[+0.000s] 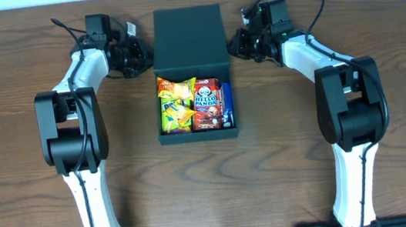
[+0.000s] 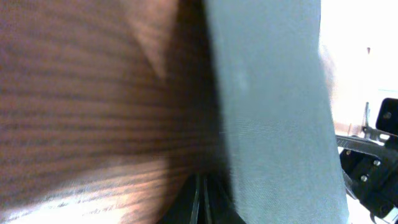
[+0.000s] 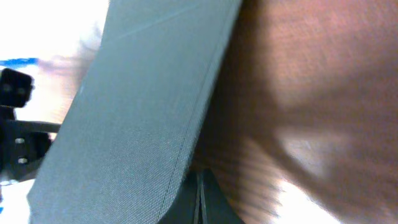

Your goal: Pack container

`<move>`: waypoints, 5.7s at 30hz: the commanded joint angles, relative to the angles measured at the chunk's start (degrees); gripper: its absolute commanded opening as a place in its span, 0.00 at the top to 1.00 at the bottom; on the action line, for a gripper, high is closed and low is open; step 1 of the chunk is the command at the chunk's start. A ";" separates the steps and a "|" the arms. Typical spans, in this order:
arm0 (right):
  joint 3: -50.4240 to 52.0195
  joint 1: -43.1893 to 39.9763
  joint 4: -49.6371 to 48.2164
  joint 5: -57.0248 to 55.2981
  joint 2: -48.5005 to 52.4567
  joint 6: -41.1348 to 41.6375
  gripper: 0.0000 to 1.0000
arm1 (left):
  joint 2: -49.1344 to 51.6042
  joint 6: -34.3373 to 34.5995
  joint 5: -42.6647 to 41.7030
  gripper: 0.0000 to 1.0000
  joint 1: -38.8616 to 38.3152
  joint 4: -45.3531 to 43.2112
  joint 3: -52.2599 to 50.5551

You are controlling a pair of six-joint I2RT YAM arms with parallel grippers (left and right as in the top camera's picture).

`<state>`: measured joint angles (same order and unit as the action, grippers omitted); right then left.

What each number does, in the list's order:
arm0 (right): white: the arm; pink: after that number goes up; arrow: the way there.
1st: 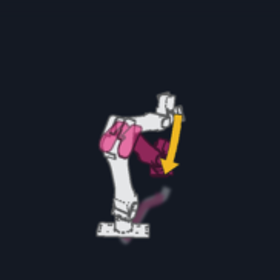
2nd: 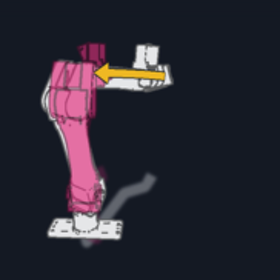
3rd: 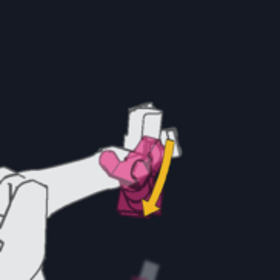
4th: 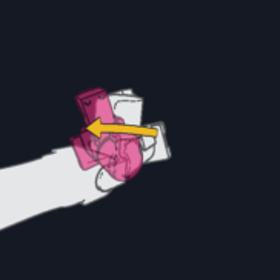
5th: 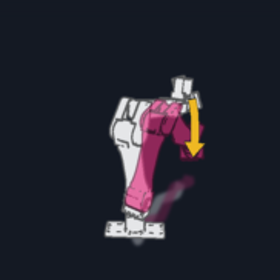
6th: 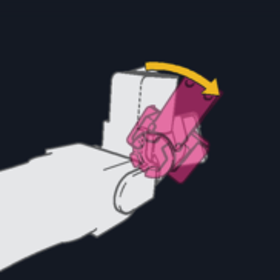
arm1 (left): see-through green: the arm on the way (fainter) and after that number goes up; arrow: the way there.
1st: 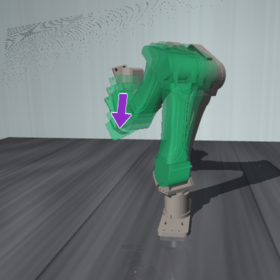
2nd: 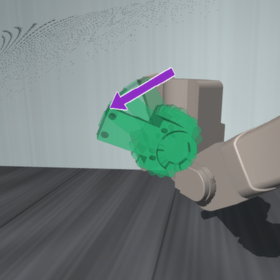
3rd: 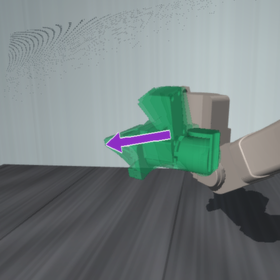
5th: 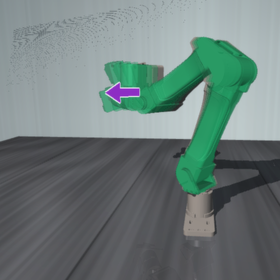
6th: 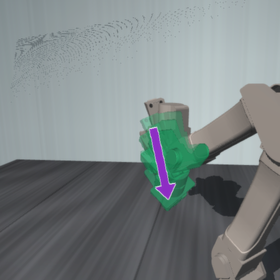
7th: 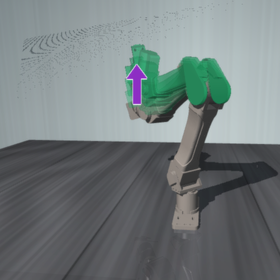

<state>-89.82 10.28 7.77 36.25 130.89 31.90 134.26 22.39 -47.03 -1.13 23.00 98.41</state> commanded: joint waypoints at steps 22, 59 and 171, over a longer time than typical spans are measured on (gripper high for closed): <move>0.02 -2.12 -19.43 28.68 0.48 -4.52 0.99 | -5.68 -11.82 -17.09 0.94 3.87 -1.88 4.00; -0.02 -3.50 3.67 34.93 -0.17 -16.31 0.99 | -13.31 -31.65 -3.52 0.94 4.90 28.06 4.00; -0.02 -10.58 -9.25 22.25 -24.59 -10.91 0.01 | -130.01 0.57 51.91 0.05 14.99 10.95 -83.78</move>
<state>-89.58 -0.73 -1.39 58.08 107.39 20.60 6.28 20.47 3.68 13.74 34.57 16.32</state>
